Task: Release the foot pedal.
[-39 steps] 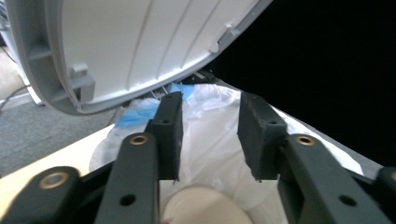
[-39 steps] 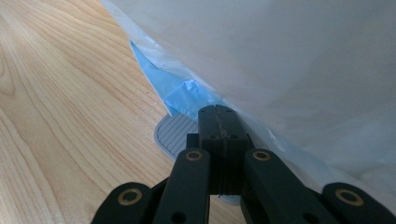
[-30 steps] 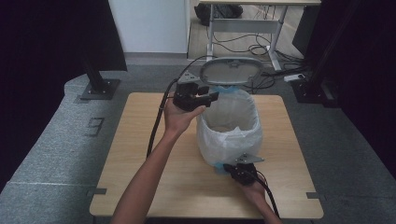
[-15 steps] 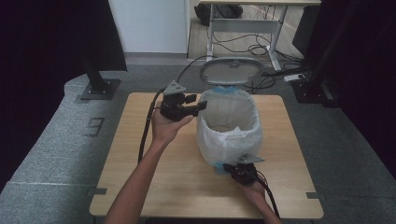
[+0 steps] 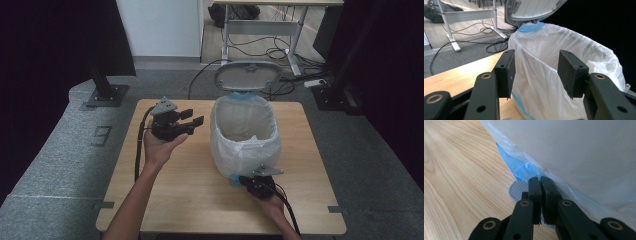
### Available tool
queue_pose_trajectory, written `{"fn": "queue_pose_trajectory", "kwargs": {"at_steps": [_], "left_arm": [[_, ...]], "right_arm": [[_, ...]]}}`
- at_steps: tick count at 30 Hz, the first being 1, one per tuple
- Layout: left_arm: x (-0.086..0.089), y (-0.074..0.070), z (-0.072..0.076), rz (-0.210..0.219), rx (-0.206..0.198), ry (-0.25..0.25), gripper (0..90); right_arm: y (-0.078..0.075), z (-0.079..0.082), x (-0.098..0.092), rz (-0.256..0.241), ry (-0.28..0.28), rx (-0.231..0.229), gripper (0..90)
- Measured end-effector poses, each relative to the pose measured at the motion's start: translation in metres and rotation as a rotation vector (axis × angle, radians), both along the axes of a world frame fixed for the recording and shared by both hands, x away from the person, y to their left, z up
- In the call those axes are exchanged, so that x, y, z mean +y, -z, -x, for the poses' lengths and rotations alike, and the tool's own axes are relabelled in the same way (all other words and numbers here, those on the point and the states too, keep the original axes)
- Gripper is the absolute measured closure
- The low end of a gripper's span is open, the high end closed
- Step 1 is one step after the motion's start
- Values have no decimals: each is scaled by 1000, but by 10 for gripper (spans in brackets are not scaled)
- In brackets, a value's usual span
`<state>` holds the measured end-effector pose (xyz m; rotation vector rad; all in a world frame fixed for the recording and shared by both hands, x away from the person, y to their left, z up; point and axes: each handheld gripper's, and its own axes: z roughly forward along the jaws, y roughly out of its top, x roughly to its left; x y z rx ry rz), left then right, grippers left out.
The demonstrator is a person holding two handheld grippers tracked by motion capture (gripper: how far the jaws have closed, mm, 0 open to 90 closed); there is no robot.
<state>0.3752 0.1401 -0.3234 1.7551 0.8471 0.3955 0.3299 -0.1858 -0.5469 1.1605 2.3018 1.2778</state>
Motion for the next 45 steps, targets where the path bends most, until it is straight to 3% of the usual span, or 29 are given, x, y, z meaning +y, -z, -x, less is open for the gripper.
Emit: {"fn": "queue_pose_trajectory", "kwargs": {"at_steps": [12, 21, 30, 36, 45], "left_arm": [[13, 7, 14, 9, -8, 2, 491], [24, 15, 24, 16, -7, 5, 491], [34, 37, 35, -16, 1, -8, 447], [39, 55, 42, -36, 13, -11, 429], [42, 87, 54, -72, 30, -12, 409]], "right_arm": [[-3, 10, 4, 75, 32, -46, 665], [-12, 16, -2, 42, 61, -68, 539], [-25, 25, -25, 10, 73, -88, 475], [-32, 33, -44, -29, 44, -98, 450], [-30, 44, -73, -25, 69, -111, 447]]}}
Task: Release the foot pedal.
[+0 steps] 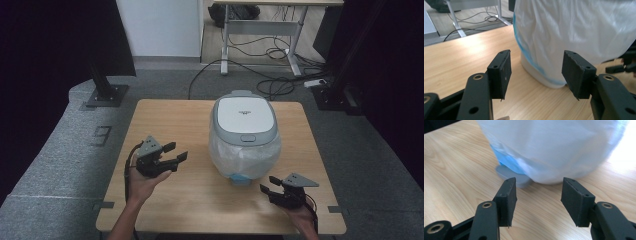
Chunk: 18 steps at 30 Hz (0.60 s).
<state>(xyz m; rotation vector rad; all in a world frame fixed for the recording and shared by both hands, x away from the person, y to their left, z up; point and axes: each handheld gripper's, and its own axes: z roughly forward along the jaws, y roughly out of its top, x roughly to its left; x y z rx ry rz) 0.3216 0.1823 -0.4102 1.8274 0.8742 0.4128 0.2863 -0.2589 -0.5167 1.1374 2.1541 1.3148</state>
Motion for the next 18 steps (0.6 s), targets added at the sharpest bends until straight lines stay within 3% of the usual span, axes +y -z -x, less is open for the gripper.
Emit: {"fn": "queue_pose_trajectory", "kwargs": {"at_steps": [6, 11, 18], "left_arm": [[1, 22, 7, -5, 27, 2, 401], [-1, 40, 13, -40, 47, 8, 398], [-2, 42, 14, -38, 46, 10, 394]], "right_arm": [[5, -5, -15, -1, 46, 22, 446], [8, -10, -20, -3, 62, 31, 444], [6, -10, -20, -8, 58, 22, 430]]}}
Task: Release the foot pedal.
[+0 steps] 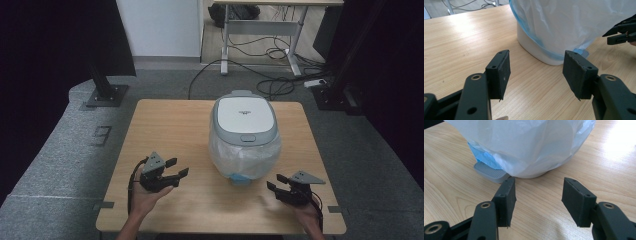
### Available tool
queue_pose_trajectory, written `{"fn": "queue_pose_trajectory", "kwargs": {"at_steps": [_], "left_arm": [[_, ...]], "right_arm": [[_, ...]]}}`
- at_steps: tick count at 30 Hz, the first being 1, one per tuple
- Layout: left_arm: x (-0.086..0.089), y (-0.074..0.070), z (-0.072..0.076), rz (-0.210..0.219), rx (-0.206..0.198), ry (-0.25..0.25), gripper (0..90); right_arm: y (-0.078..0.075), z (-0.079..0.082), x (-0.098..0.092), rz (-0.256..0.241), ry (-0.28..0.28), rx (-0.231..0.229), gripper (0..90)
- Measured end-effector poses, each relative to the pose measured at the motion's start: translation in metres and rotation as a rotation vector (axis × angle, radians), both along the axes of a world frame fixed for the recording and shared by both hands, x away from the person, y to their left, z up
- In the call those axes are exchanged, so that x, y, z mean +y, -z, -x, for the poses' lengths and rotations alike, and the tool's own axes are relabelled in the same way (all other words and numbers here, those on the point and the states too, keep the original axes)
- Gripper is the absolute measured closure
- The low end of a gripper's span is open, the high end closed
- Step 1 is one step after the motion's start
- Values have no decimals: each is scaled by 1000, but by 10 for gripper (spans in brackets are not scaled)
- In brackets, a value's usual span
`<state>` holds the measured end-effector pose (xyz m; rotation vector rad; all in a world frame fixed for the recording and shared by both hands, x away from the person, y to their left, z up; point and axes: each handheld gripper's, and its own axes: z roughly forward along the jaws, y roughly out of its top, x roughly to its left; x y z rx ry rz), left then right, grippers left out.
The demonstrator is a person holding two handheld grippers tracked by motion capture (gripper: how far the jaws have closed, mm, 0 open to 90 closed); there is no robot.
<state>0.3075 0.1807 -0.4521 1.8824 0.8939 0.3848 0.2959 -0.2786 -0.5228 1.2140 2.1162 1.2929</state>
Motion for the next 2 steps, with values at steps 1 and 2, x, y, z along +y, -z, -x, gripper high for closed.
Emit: {"fn": "queue_pose_trajectory", "kwargs": {"at_steps": [1, 2], "left_arm": [[0, 0, 0, 1, 0, 0, 392], [1, 1, 0, 0, 2, -2, 392]], "right_arm": [[0, 0, 0, 1, 0, -2, 429], [0, 0, -1, 3, -1, -2, 427]]}}
